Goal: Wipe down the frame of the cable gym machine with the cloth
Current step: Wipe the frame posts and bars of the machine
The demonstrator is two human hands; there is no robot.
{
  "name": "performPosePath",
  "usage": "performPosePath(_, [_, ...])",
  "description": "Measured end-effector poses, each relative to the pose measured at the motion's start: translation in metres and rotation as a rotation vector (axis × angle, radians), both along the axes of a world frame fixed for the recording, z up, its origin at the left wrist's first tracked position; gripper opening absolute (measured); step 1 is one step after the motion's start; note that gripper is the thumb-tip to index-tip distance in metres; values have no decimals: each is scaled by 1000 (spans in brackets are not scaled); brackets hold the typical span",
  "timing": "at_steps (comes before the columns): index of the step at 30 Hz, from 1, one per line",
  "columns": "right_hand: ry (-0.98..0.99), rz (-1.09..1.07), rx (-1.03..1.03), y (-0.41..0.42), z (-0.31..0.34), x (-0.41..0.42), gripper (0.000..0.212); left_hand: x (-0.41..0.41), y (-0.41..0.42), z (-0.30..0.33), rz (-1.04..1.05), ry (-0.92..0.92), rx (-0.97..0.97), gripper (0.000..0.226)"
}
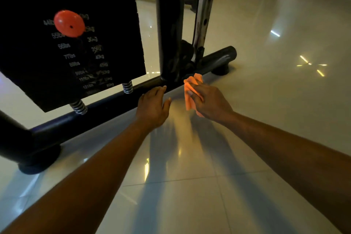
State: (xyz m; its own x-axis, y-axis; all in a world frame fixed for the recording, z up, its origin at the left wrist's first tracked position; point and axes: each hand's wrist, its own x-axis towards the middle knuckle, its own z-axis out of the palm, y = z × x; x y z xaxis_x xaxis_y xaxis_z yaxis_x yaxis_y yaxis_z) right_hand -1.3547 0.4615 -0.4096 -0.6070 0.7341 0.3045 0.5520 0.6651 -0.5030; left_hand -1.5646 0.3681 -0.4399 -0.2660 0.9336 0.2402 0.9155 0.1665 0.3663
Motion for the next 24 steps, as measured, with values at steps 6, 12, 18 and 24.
performPosePath(6, [-32,-21,-16,20,-26,27,53,10,38,-1,-37,113,-53,65])
performPosePath(12, [0,-41,5,70,-46,-13,51,-15,86,-28,119,84,2,68])
performPosePath(18, [-30,-11,98,117,-93,-69,54,-34,130,-62,208,172,-53,77])
performPosePath(24, [-108,-54,274,148,-132,-73,71,-36,141,-78,309,228,78,73])
